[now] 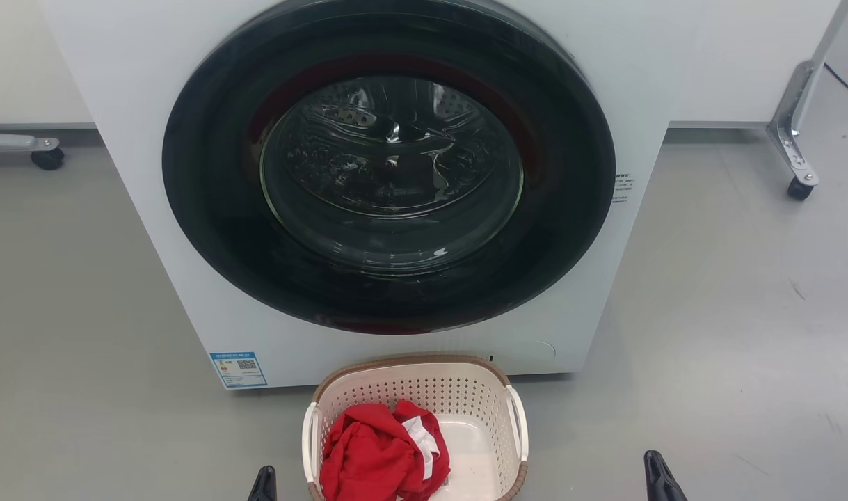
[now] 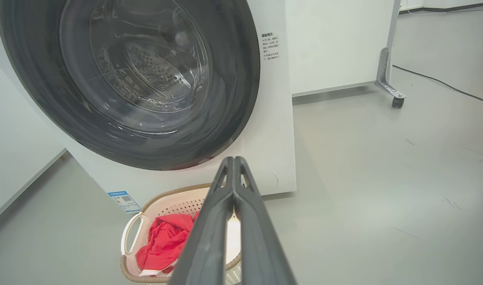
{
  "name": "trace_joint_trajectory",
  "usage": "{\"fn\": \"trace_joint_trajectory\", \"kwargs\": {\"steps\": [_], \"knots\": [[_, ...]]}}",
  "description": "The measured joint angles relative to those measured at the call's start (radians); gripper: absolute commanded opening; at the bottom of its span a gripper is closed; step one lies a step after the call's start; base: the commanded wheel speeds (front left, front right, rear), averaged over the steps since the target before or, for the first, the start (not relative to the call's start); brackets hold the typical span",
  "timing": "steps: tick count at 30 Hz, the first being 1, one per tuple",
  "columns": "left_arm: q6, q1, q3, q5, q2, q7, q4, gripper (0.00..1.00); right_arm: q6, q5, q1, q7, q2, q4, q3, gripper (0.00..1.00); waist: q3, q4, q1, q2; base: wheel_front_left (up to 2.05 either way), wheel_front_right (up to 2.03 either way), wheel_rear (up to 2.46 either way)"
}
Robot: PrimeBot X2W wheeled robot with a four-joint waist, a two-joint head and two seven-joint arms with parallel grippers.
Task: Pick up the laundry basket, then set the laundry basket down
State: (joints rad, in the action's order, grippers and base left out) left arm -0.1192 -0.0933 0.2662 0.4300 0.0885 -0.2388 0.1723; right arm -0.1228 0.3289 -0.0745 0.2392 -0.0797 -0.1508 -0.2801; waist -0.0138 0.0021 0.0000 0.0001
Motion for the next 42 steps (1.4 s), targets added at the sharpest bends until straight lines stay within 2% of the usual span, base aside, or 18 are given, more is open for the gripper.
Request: {"fn": "trace_joint_trajectory", "kwargs": {"steps": [42], "knots": [[0.103,0.056,-0.160,0.512,-0.020,0.160,0.050,0.00,0.105,0.562,0.060,-0.160,0.017,-0.061,0.184,0.00,0.005,-0.001,0.0000,0.0000,0.00,0.00,0.00]]}}
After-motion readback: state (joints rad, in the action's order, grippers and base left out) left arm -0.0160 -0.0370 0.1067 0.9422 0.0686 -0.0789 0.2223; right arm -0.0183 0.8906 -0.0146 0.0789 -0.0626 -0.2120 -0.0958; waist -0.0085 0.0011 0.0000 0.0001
